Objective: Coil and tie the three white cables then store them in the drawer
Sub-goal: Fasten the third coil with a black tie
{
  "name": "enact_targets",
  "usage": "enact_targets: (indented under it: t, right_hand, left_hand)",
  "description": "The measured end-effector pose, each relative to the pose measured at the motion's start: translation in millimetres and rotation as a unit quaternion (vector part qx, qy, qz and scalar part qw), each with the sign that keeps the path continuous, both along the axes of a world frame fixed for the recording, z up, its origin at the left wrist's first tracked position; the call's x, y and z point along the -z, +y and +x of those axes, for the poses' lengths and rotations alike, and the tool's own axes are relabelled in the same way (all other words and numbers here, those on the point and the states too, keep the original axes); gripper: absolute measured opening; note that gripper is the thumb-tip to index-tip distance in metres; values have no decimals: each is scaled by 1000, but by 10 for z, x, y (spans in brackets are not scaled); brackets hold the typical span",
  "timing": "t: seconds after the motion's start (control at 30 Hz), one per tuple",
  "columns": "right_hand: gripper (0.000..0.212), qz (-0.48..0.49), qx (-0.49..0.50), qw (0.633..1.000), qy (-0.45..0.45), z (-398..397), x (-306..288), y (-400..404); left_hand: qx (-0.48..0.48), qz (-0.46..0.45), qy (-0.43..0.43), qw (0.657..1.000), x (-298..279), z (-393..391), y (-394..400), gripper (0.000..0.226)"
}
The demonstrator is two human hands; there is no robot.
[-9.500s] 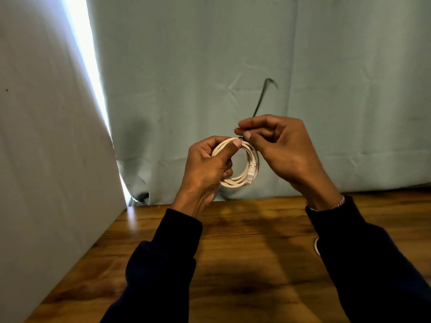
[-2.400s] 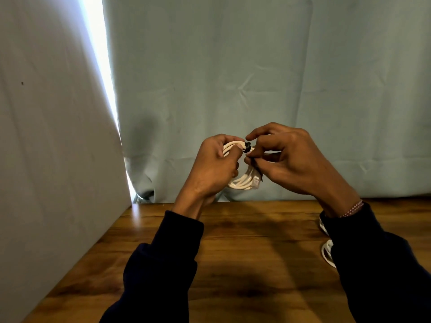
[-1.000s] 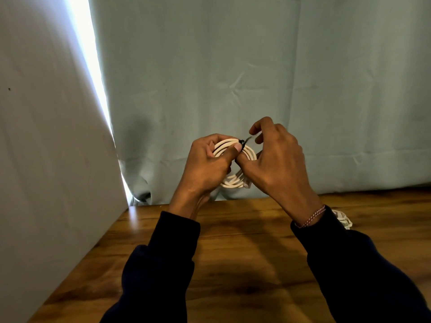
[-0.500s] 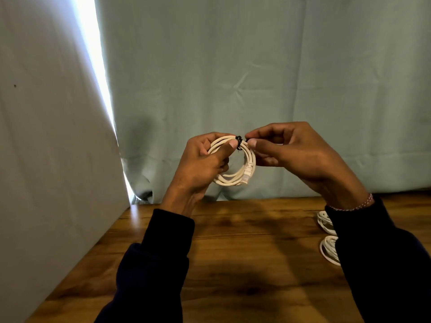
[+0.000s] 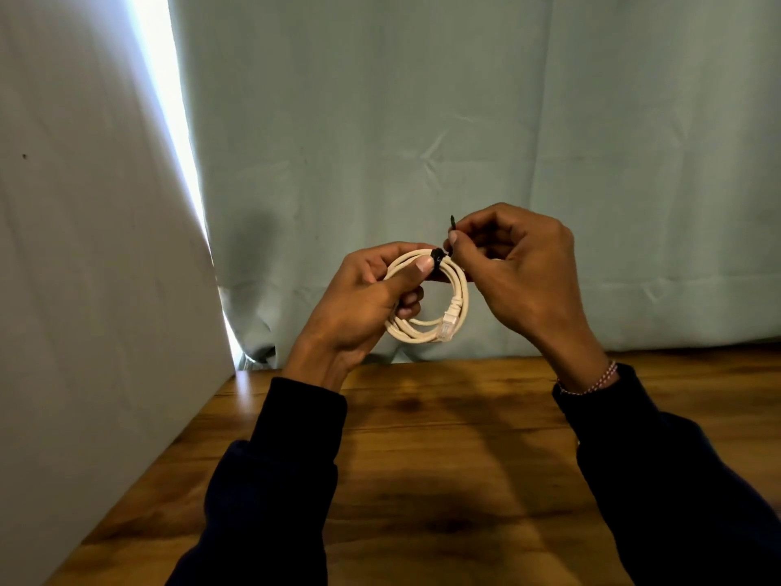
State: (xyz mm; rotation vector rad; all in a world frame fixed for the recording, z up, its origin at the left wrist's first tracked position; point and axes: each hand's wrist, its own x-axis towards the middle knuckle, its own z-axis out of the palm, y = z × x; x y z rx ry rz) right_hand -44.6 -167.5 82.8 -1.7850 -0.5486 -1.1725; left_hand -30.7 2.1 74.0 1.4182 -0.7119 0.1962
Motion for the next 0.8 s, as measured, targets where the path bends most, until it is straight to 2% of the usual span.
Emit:
enact_targets:
  t: [0.1,0.27,0.5,0.63,0.8]
  right_hand:
    - [9,23,-10,999,-25,15,9,32]
    - [15,-8,-16,997,-78,-20,-5,6]
    - [15,-163,40,968,-186,-33,-27,-117]
    - [16,-224,51,955,-190,-13,-42,-155]
    - [17,-275,63,942,-179,-12,-41,-165]
  left_hand:
    - [12,-12,1,1000,-16,-6,2,20]
    - [-4,-41,22,999,-27,-18,-13,18]
    - [25,-71,85,994,-76,-48,-4,19]
    - [24,-97,134,986,-103,-46,38,18]
    - [-9,-85,131,988,-121,-66,50,16]
